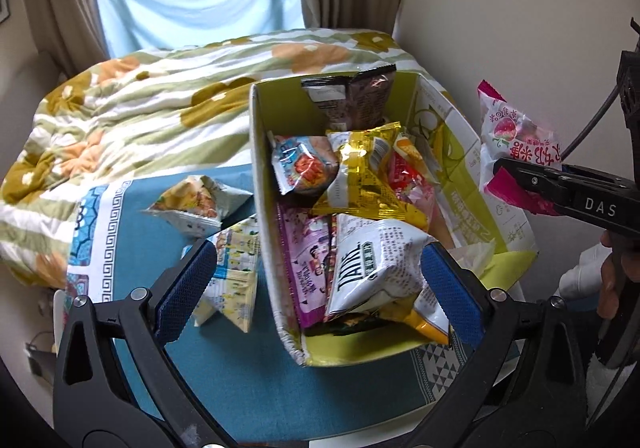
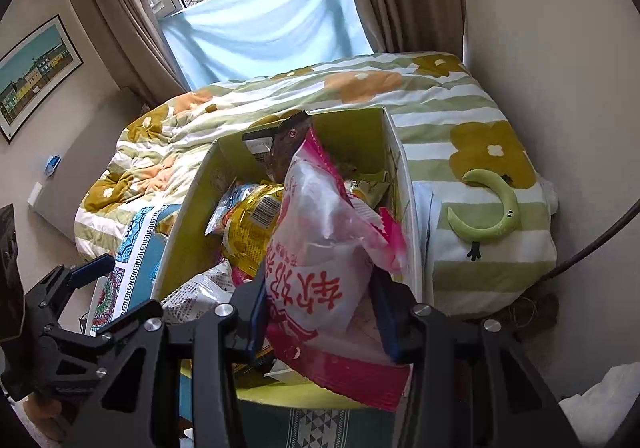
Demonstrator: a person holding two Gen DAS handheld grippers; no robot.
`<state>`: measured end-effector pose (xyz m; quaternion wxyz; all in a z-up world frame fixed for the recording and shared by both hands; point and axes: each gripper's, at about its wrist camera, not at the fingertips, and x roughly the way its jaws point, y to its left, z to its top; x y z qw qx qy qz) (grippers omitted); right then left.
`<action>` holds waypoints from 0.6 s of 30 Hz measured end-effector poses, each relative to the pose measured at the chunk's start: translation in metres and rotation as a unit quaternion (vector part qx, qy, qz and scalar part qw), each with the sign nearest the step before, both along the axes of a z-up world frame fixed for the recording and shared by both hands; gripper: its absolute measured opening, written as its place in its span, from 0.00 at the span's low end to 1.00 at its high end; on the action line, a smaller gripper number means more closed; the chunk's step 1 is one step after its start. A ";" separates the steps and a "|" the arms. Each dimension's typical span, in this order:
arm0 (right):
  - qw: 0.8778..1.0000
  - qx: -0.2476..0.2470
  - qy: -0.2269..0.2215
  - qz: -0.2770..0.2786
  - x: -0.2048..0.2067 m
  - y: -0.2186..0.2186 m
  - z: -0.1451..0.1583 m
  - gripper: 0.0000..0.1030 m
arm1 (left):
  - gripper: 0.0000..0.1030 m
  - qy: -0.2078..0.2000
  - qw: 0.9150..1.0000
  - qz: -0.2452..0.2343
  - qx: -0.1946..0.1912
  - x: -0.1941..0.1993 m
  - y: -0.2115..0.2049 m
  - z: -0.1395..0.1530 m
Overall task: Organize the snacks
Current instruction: 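Carry the TATRL and pink bags into the yellow box and open both tools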
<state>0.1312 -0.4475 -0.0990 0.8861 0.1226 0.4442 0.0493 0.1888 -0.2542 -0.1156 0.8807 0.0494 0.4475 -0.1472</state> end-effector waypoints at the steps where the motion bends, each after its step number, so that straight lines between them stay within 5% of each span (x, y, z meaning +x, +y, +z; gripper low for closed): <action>1: 1.000 0.000 0.005 0.004 0.004 0.001 -0.002 0.41 | 0.98 0.003 1.000 0.006 0.001 0.000 0.005 0.000; 11: 0.998 0.011 0.062 0.025 0.027 0.008 -0.032 0.44 | 0.98 0.031 0.998 0.046 0.012 -0.001 0.040 -0.010; 12: 0.998 0.007 0.061 0.027 0.027 0.009 -0.034 0.51 | 0.98 0.033 0.998 0.047 0.015 -0.003 0.042 -0.013; 15: 0.999 0.011 0.039 0.030 0.018 0.010 -0.035 0.99 | 0.98 0.039 0.998 0.051 0.016 -0.007 0.047 -0.019; 18: 0.999 0.018 0.020 0.024 0.009 0.008 -0.031 1.00 | 0.98 0.043 0.997 0.055 0.013 -0.014 0.052 -0.023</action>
